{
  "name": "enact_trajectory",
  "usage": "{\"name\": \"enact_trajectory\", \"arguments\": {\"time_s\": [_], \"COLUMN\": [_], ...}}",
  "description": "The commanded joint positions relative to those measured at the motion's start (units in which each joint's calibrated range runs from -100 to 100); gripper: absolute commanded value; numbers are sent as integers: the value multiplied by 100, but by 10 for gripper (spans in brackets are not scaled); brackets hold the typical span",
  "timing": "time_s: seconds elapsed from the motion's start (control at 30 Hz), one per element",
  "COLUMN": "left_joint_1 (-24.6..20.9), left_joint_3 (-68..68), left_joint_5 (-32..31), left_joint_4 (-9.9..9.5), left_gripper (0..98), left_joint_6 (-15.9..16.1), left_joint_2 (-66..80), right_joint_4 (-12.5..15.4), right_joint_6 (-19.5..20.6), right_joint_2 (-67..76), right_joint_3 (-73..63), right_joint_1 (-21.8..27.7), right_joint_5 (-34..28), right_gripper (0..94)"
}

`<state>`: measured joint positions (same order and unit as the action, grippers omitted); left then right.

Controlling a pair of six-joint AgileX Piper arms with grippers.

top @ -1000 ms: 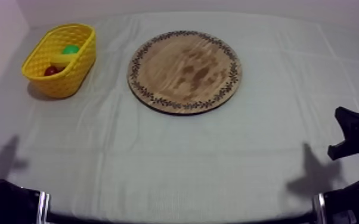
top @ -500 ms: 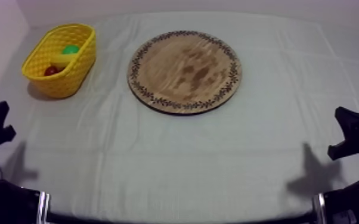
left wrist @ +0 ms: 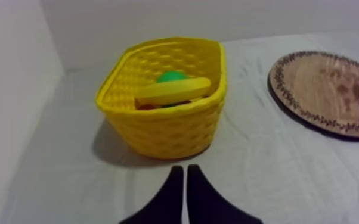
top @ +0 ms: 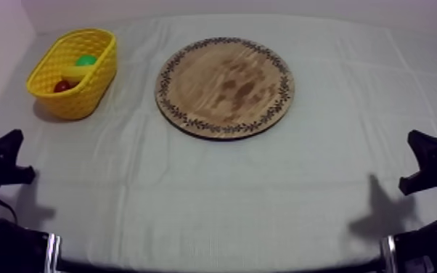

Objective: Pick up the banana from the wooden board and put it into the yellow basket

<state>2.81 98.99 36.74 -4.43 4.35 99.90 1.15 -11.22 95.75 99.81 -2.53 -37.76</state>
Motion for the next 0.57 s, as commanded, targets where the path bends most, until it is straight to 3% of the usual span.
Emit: {"name": "enact_trajectory", "arguments": {"time_s": [0.0, 0.2, 0.27, 0.37, 0.53], "left_joint_1": [2, 4, 5, 5, 5], "left_joint_3": [26, 62, 65, 67, 67], "left_joint_5": [-234, -359, -368, -373, -375], "left_joint_4": [21, 51, 53, 54, 55], "left_gripper": [0, 0, 0, 0, 0], "left_joint_6": [54, -1316, -1604, -1711, -1561], "left_joint_2": [1, 1, 1, 1, 1], "right_joint_4": [5, 5, 5, 5, 5], "right_joint_6": [2, 0, 1, 0, 0], "right_joint_2": [0, 0, 0, 0, 0], "right_joint_3": [-3, -3, -3, -3, -3], "right_joint_1": [1, 1, 1, 1, 1], "right_joint_5": [2, 2, 2, 2, 2], "right_gripper": [3, 3, 3, 3, 3]}}
